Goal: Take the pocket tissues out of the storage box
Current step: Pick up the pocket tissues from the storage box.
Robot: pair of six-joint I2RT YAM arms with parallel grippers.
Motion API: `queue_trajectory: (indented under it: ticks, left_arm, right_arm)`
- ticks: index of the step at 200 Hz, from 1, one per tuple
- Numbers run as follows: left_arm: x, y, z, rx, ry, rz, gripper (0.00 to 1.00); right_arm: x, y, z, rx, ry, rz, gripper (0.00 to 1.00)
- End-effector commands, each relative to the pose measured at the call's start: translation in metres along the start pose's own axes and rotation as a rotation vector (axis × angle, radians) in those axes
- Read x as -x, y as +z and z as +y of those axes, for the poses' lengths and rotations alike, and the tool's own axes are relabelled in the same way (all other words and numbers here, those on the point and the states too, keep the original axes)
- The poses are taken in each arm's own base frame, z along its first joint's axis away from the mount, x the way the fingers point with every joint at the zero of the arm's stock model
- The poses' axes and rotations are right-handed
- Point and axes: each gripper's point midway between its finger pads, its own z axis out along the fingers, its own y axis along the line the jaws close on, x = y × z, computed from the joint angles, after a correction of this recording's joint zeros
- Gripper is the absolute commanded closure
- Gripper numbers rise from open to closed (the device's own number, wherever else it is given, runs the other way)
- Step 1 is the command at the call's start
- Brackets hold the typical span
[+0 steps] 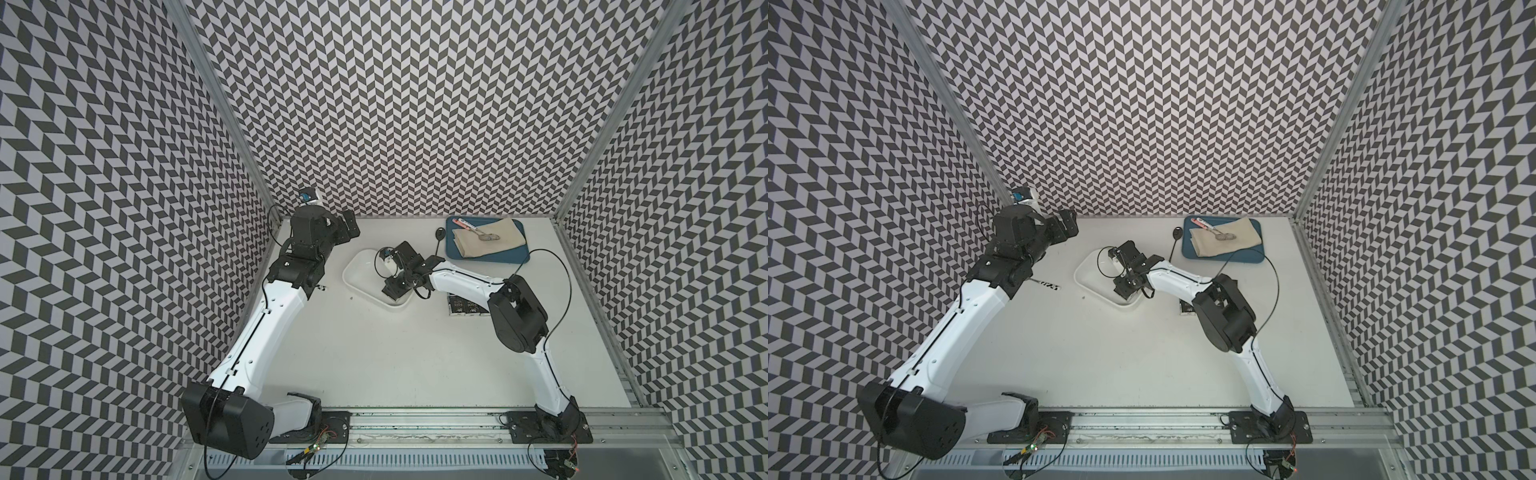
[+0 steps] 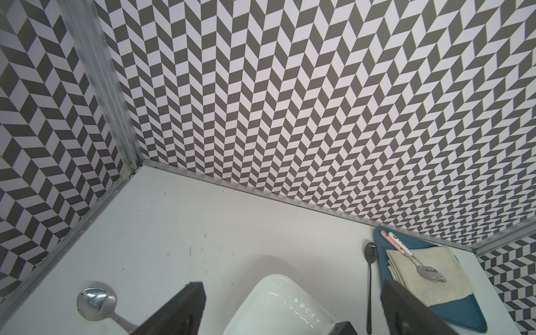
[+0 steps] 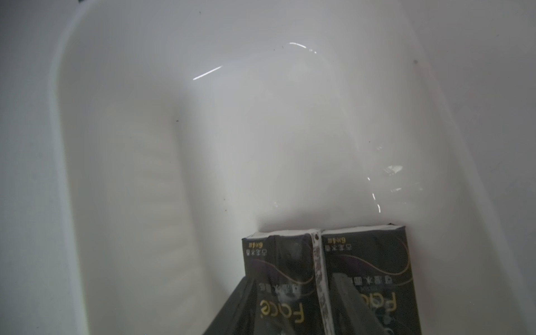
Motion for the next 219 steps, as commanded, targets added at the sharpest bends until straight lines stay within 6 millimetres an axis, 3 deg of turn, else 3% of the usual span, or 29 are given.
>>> queue_trajectory:
  ticks: [1, 25, 54, 78, 148, 186, 219]
  left_arm:
    - [0.018, -0.007, -0.008, -0.017, -0.01, -0.044, 0.01]
    - [0.017, -0.005, -0.007, -0.017, -0.009, -0.041, 0.01]
    - [0.015, -0.005, -0.007, -0.016, -0.008, -0.041, 0.01]
    - [0.014, -0.003, -0.007, -0.019, -0.009, -0.038, 0.01]
    - [0.016, -0.005, -0.007, -0.019, -0.01, -0.043, 0.01]
    - [0.016, -0.006, -0.007, -0.018, -0.01, -0.045, 0.01]
    - [0.016, -0.005, -0.007, -0.019, -0.01, -0.046, 0.01]
  right_arm:
    - [0.002, 0.009, 0.001, -0.01, -0.02, 0.011, 0.53]
    - [-0.005, 0.016, -0.001, -0.028, -0.025, 0.043, 0.58]
    - [-0.011, 0.019, -0.002, -0.029, -0.025, 0.061, 0.77]
    - [-0.006, 0.013, -0.002, -0.035, -0.018, 0.042, 0.85]
    - [0.041, -0.042, 0.005, 0.077, 0.061, -0.147, 0.92]
    - [0.049, -0.068, -0.014, 0.099, 0.144, -0.219, 0.93]
    - [0.054, -0.104, -0.036, 0.127, 0.228, -0.316, 0.93]
